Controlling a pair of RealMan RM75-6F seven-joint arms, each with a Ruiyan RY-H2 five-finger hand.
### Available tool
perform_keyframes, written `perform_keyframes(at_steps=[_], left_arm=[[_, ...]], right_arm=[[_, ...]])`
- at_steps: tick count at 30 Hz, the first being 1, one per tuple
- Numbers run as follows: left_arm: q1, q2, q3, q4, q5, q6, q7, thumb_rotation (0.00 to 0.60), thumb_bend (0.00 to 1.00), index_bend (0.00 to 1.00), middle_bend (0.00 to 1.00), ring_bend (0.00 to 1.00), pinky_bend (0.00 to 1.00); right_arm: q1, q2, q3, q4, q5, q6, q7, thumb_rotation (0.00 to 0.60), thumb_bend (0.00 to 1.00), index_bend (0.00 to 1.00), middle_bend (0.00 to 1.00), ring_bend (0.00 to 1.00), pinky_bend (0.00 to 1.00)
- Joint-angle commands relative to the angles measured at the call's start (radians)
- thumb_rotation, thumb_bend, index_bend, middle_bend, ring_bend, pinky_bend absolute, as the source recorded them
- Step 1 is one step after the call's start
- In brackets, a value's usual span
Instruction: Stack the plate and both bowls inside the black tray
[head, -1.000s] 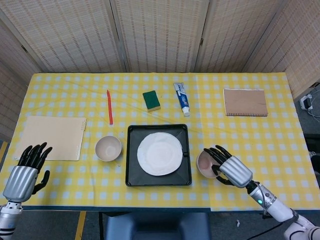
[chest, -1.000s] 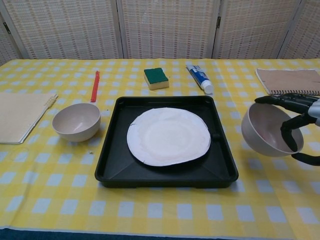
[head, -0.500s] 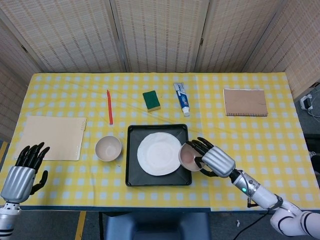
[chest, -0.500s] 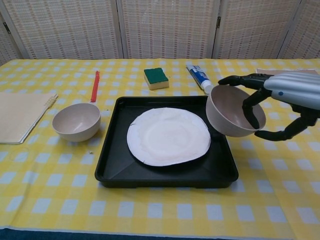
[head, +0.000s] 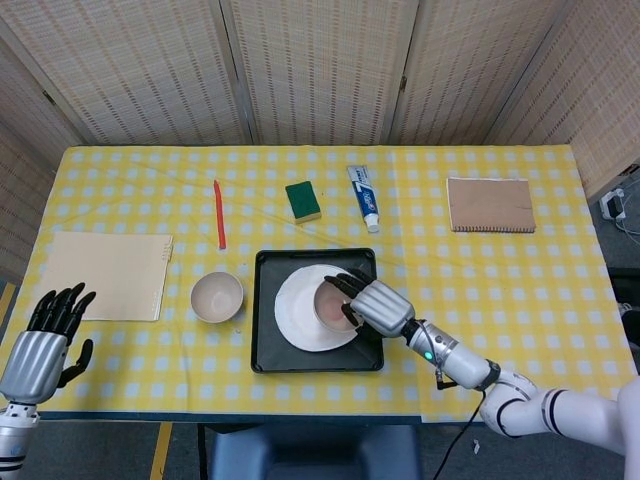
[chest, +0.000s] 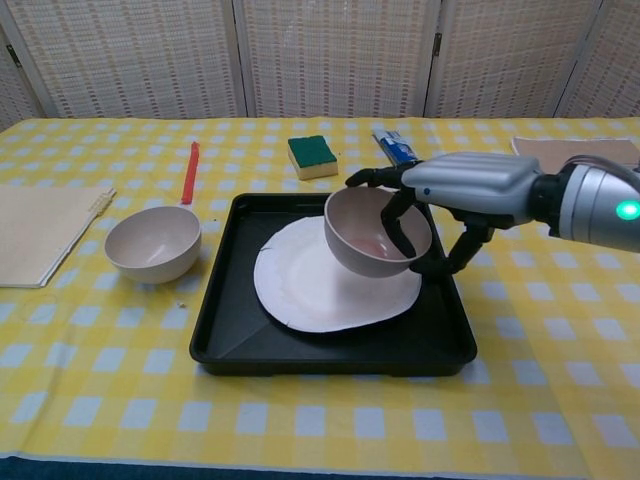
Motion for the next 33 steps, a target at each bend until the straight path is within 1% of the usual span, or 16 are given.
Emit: perform_keyframes(at_steps=[1,7,16,18,20,25,29,33], left_arm=[[0.002,0.001,0.001,-0.001,0.002,0.005,-0.001,0.600,0.59,0.00,0.00,0.00,0.00],[0.002,0.004,-0.002,0.000,-0.004,0.002,-0.008,0.600,0.59,0.00,0.00,0.00,0.00],[0.003,0.010,-0.003,0.000,-0.004,0.004,-0.021,0.600,0.59,0.00,0.00,0.00,0.00],[0.002,0.011,-0.001,0.001,0.001,0.005,-0.024,0.600,0.59,0.00,0.00,0.00,0.00],[0.003,0.010,0.000,0.001,0.004,0.006,-0.021,0.600,0.59,0.00,0.00,0.00,0.00],[0.006,0.013,0.002,-0.010,0.004,0.008,-0.014,0.600,0.59,0.00,0.00,0.00,0.00],[0.010,0.013,0.004,-0.009,0.016,0.021,-0.016,0.600,0.59,0.00,0.00,0.00,0.00],[0.009,0.013,0.006,-0.005,0.016,0.016,-0.018,0.600,0.59,0.00,0.00,0.00,0.00]], right_arm=[[0.029,-0.035,0.023,0.024,0.045,-0.040,-0.029,0.600,0.44,0.66,0.00,0.00,0.00],[0.060,-0.082,0.034,0.069,0.096,-0.081,-0.068,0.600,0.44,0.66,0.00,0.00,0.00],[0.076,-0.114,0.031,0.099,0.126,-0.091,-0.081,0.600,0.44,0.65,0.00,0.00,0.00],[0.073,-0.116,0.029,0.103,0.133,-0.083,-0.091,0.600,0.44,0.62,0.00,0.00,0.00],[0.072,-0.113,0.028,0.098,0.138,-0.077,-0.101,0.600,0.44,0.53,0.00,0.00,0.00],[0.070,-0.104,0.032,0.079,0.169,-0.075,-0.131,0.600,0.44,0.36,0.00,0.00,0.00],[0.068,-0.097,0.028,0.062,0.175,-0.070,-0.133,0.600,0.44,0.27,0.00,0.00,0.00],[0.032,-0.054,0.017,0.006,0.136,0.006,-0.102,0.600,0.44,0.15,0.00,0.00,0.00]])
